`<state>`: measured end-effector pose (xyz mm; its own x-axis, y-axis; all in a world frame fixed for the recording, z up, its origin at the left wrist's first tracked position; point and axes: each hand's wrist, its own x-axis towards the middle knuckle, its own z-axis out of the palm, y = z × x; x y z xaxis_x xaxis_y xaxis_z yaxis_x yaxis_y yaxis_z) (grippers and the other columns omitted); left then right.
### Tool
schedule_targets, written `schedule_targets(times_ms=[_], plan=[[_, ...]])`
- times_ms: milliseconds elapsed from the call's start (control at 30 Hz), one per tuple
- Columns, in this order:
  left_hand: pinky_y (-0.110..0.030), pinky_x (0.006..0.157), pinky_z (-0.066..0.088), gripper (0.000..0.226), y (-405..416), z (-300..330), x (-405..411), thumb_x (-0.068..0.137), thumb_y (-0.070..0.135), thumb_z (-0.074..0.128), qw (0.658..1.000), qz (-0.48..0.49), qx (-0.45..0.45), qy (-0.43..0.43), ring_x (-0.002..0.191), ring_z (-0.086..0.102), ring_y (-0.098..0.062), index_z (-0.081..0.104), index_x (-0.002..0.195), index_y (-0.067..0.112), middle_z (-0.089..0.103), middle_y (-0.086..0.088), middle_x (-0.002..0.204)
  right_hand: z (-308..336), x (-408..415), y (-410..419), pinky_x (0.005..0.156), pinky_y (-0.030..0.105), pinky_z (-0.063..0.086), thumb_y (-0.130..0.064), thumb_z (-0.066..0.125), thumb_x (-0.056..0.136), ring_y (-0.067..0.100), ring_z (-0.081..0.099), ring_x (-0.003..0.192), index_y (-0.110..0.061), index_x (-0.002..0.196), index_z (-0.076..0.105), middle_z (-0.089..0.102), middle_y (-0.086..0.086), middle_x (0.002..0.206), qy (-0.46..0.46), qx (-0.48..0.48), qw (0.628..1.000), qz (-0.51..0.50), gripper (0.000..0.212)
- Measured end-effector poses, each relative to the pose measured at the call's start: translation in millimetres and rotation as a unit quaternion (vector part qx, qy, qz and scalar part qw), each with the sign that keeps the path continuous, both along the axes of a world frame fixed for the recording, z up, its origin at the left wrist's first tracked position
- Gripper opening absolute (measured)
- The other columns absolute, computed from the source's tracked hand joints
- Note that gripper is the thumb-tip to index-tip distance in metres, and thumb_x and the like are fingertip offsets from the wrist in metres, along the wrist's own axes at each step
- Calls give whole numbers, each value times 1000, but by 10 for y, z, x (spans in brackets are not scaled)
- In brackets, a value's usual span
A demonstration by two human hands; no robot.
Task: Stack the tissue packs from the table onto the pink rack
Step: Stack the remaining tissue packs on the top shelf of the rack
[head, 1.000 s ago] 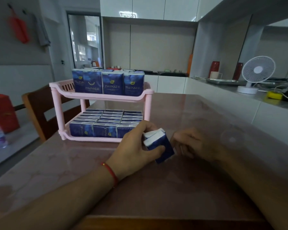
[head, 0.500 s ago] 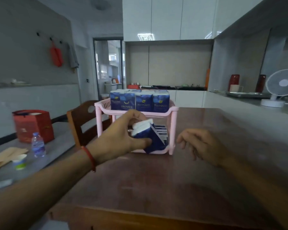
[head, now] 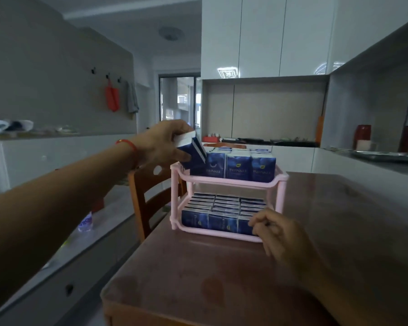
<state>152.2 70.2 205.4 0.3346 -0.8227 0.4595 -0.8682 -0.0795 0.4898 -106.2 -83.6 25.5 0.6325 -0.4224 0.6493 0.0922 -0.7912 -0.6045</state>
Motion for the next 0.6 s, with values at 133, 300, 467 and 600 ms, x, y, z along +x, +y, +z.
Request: schedule_targets(times_ms=[133,300,467,600], plan=[[-43,93,55,57,-165,78,41,74,5,81,998,23,54,-33,107,62,-25,53,119,24,63,-2,115,-2,-57,-29,51,12,40,-15,60,88,3,58,50,-18,83,69,65,-12,66,-10,-8,1000,4,10],[-44,92,57,58,-176,197,84,75,2,80,994,30,91,-46,108,62,-26,51,122,22,63,-3,116,-16,-51,-48,48,19,38,-21,58,85,7,53,46,-17,83,69,62,-9,63,-11,-4,1000,16,11],[-41,93,56,57,-203,218,87,79,6,78,990,33,125,-60,110,62,-26,51,127,20,63,-5,119,-43,-17,-38,49,20,39,-17,61,88,9,55,48,-20,84,67,62,-7,67,-2,-26,999,20,8],[-31,87,53,56,-343,149,24,81,6,75,979,35,170,-103,113,59,-24,53,131,19,60,-4,125,-75,-9,-42,47,27,40,-17,62,88,14,54,44,-23,85,66,63,-6,70,6,-42,999,10,8]])
